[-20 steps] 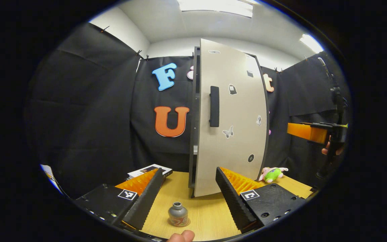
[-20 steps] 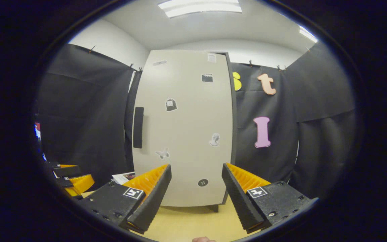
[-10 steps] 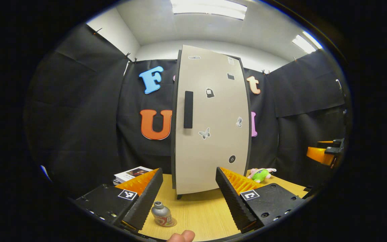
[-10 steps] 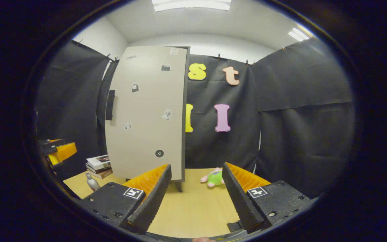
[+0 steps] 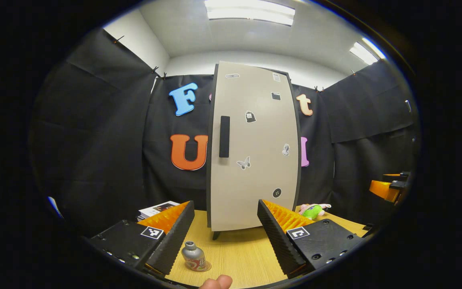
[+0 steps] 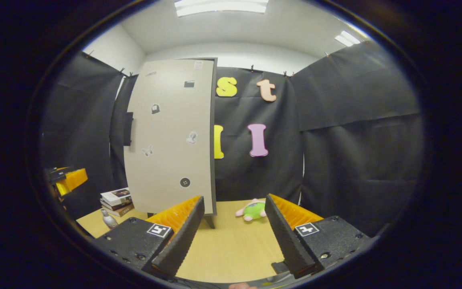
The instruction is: Open the cabinet door with the right hand, grasp the bottle in the cabinet with the left hand and place it on the coaster, then close the cabinet door with the right hand.
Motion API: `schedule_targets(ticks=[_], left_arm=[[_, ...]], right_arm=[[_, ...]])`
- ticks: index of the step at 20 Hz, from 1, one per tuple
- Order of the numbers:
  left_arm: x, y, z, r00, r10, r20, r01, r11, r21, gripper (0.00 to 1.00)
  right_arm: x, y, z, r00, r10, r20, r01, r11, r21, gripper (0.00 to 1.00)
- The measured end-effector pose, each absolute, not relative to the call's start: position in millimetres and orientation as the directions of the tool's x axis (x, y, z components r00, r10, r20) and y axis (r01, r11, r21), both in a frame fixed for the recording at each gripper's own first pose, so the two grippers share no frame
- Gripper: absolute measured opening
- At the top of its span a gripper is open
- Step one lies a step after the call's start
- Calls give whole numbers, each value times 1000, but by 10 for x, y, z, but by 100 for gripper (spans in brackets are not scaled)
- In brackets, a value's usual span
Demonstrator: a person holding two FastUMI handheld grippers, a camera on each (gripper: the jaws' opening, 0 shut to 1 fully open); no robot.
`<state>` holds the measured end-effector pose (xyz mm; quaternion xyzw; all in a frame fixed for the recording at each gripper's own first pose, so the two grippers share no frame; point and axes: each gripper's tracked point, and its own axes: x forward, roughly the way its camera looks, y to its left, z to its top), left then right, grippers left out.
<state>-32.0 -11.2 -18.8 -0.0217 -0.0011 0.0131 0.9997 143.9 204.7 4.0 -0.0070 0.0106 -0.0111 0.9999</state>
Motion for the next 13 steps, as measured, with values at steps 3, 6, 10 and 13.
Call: schedule_targets(ticks=[3,6,10,13], left_arm=[[-341,-80,-159,999,38,7,-37,998,-43,95],[-350,-64,-141,999,40,5,-39,998,-46,95],[-346,-56,-148,999,38,2,-37,998,-55,95],[-339,-53,-131,999,34,4,-34,998,-49,95]], right_arm=[[1516,2070,82,1000,-8,-19,8,1000,-4,98],[1526,2071,81,1000,-9,-23,8,1000,-6,98],[1532,2066,93,1000,-14,-22,14,1000,6,98],[1525,2048,93,1000,-21,-20,21,1000,10,97]])
